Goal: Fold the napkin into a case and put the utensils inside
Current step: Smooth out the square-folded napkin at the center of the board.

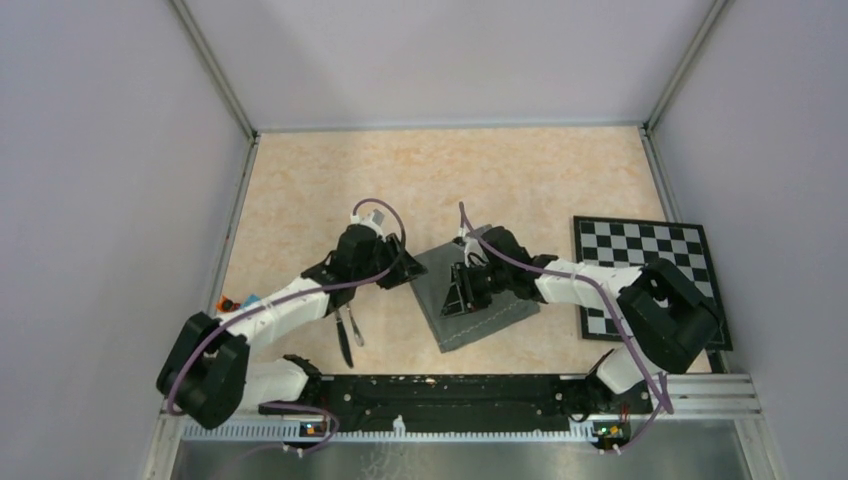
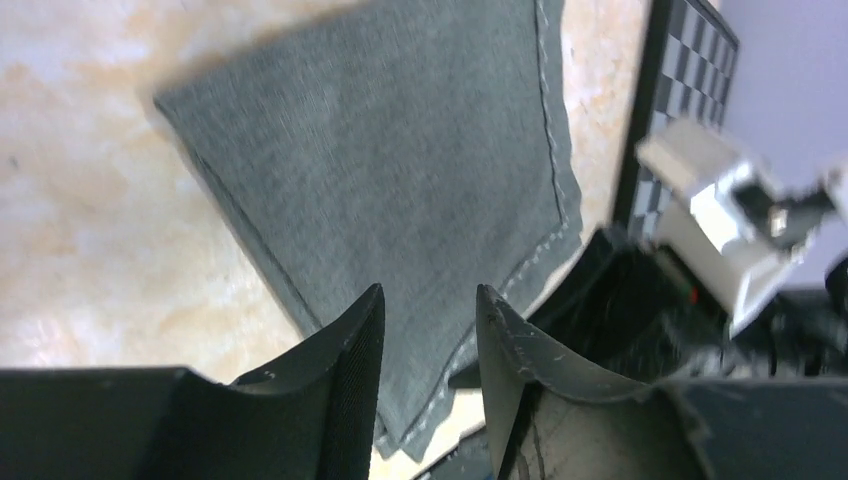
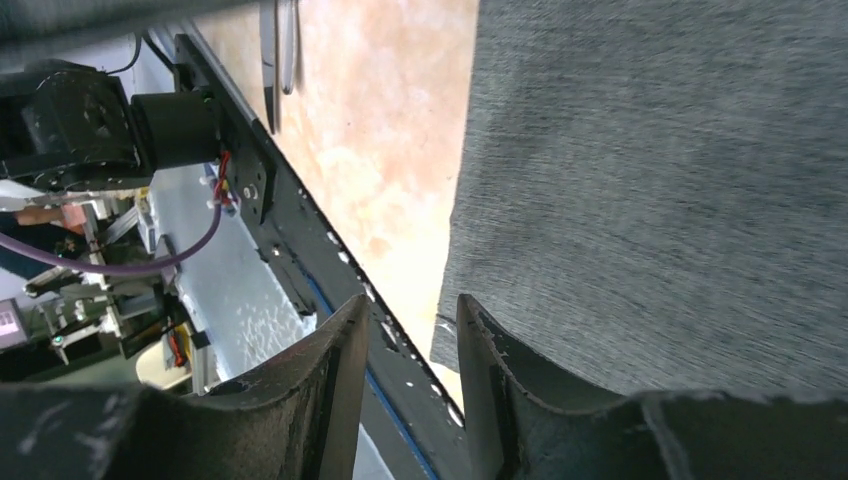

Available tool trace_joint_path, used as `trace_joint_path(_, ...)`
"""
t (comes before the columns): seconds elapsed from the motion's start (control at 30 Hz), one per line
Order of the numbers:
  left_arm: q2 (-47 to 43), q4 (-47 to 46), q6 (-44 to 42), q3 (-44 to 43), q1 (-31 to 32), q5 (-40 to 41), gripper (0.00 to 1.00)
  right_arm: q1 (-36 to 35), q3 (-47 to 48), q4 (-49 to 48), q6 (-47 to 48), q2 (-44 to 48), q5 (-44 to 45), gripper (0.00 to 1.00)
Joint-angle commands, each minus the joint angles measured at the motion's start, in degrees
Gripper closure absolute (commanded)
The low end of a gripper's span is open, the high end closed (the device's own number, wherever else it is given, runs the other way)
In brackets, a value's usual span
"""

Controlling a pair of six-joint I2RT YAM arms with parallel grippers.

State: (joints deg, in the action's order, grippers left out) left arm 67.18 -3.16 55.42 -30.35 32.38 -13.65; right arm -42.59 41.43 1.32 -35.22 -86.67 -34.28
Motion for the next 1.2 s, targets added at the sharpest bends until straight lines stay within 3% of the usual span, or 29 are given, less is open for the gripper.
trace_joint_path(0.0, 7.13, 7.17, -7.71, -7.28, -1.56, 2.83, 0.54, -3.54, -0.97, -7.02, -4.19, -0.32, 0.68, 0.62)
trace_joint_path(0.2, 14.04, 0.33, -9.89, -5.96, -4.34, 1.01, 0.55, -4.81, -2.10, -10.87, -4.96, -4.14, 0.76, 0.62)
trace_joint_path(0.5, 22.10, 2.89, -12.95, -9.01, -5.33, 6.33, 0.56, -8.72, -4.31, -20.82, -10.33, -11.66, 1.51, 0.73)
trace_joint_path(0.67, 21.32, 1.79, -12.68, -6.94, -5.51, 5.72, 0.59, -10.76, -3.73, -21.76, -10.85, -14.02, 0.44, 0.74)
trace_joint_path(0.77, 18.17, 2.17, -12.81, -5.14, -5.56, 4.16, 0.54, -10.61, -2.58, -16.77, -8.42, -8.52, 0.50, 0.71)
trace_joint_path(0.87, 14.12, 5.09, -12.77, -3.73, -5.50, 2.77, 0.41, -9.50, 1.37, -3.98, -2.06, -0.86, 5.16, 0.62)
trace_joint_path(0.97, 10.00, 5.38, -12.25, -1.30, -5.28, -2.65, 0.31, -5.47, 4.06, 9.54, 3.16, 7.11, 13.13, 0.47)
trace_joint_path(1.03, 7.41, 5.67, -11.47, 0.11, -4.21, -6.53, 0.29, 0.78, 2.76, 15.17, 3.87, 12.34, 17.37, 0.41)
trace_joint_path(1.17, 2.93, 10.24, -6.93, 0.82, 5.33, -3.62, 0.28, 18.39, -4.25, 18.35, 3.15, 21.00, 13.81, 0.39)
